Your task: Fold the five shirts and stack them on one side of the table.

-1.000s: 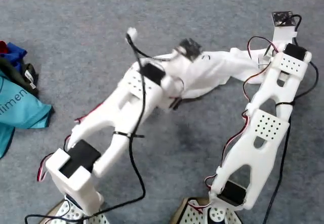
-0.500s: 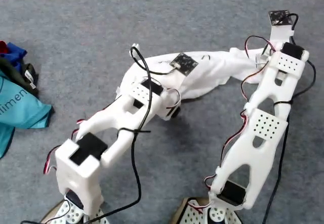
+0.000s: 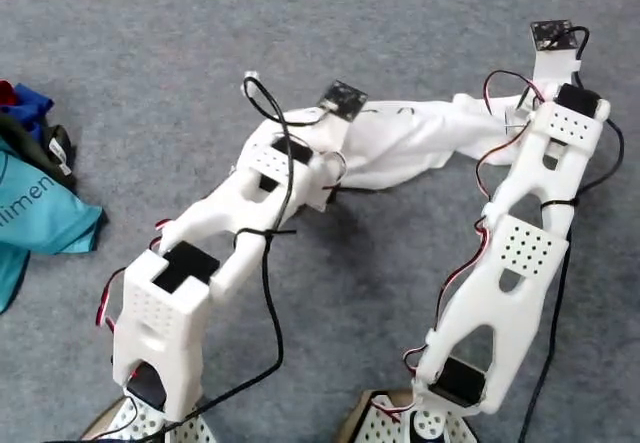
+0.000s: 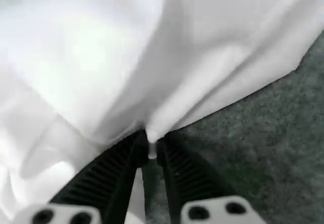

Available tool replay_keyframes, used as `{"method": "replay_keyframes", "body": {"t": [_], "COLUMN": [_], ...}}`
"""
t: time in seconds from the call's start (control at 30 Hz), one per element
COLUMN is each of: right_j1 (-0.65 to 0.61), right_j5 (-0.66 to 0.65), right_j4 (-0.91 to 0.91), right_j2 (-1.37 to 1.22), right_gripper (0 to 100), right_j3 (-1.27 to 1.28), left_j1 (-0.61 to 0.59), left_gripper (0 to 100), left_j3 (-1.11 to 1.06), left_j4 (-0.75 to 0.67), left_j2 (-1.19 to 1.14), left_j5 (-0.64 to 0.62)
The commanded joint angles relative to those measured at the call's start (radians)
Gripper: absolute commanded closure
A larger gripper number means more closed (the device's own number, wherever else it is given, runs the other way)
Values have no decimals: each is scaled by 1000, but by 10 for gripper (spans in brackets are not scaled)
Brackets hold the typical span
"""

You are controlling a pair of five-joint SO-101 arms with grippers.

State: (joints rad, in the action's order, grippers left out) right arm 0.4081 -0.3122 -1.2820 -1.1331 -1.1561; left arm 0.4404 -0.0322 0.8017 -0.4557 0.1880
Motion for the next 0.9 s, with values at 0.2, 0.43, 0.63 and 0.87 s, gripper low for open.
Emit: {"method": "replay_keyframes", "body": {"t": [0.2, 0.43, 0.63, 0.87], "right_j1": [-19, -19, -19, -19], "right_j5": [-9, -9, -9, -9], "right_j4": [-3, -3, -3, -3], "right_j2": [7, 7, 7, 7], "right_gripper": [995, 995, 995, 995], "right_j3": [-8, -8, -8, -8], "left_j1": [-28, -34, -34, -29], "left_gripper": [981, 981, 981, 981], "left_j3": [63, 207, 250, 259], "left_j4": [84, 321, 368, 388], "left_j2": [77, 202, 208, 214], "left_j5": [-14, -20, -20, -21]}}
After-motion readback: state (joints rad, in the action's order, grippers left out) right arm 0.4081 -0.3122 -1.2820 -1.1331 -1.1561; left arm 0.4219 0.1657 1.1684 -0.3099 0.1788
